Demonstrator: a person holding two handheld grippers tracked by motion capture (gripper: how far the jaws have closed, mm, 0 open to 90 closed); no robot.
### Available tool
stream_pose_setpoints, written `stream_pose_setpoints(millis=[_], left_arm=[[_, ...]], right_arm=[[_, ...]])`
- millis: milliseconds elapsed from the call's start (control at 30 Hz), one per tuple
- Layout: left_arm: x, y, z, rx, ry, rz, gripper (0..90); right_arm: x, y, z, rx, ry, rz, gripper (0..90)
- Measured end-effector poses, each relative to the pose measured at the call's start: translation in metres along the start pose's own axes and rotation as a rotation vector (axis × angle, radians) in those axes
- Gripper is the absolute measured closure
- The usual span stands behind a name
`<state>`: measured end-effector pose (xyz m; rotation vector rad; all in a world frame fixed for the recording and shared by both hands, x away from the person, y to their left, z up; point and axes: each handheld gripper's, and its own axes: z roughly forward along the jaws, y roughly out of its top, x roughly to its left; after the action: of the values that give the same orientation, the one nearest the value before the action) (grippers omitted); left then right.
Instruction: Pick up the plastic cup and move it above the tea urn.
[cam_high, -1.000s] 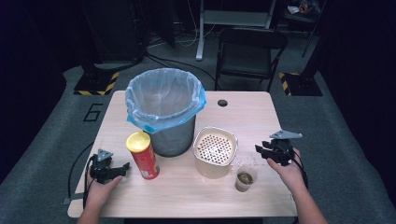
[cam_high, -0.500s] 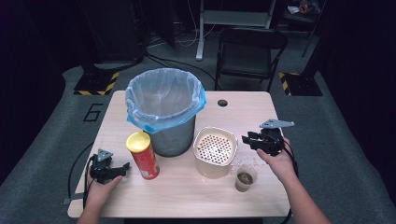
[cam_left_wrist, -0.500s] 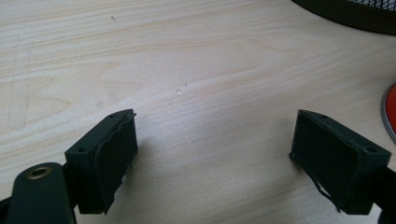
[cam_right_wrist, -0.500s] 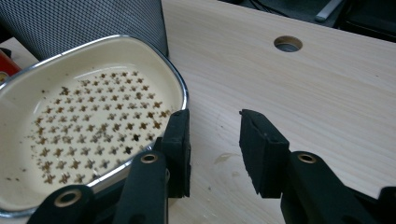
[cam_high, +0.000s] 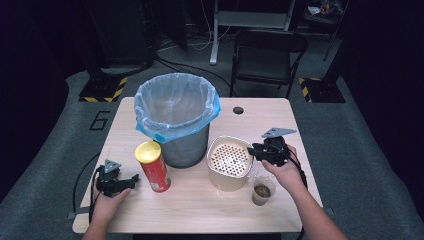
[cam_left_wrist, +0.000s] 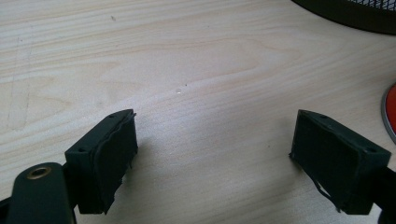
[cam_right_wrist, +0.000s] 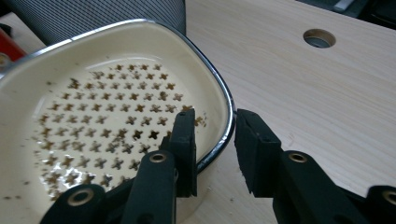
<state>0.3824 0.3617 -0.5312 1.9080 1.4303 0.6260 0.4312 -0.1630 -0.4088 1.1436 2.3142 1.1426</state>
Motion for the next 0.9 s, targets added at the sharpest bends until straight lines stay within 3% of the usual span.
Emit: stream_pose_setpoints(millis=[100,267,700,767,900], left_arm=[[0.0,0.0,0.0,0.0,0.0,0.0,14.1],[0.0,0.0,0.0,-0.001,-0.002,-0.003,14.1],[0.0,0.0,0.0,0.0,0.0,0.0,14.1],[0.0,0.0,0.0,0.0,0.0,0.0,14.1],[0.0,0.0,0.0,0.0,0.0,0.0,14.1]], right_arm=[[0.002,0.0,0.002,-0.001,-0.017,-0.012,69.8],[0.001,0.0,0.0,-0.004,-0.02,0.013,72.1],[0.01,-0.007,-0.006,-0.005,0.039,-0.003,75.1],[0.011,-0.007,-0.007,-0.003,0.045,0.005,66.6],[0.011,-0.005,-0.019,-0.046,0.046,0.014,58.5]])
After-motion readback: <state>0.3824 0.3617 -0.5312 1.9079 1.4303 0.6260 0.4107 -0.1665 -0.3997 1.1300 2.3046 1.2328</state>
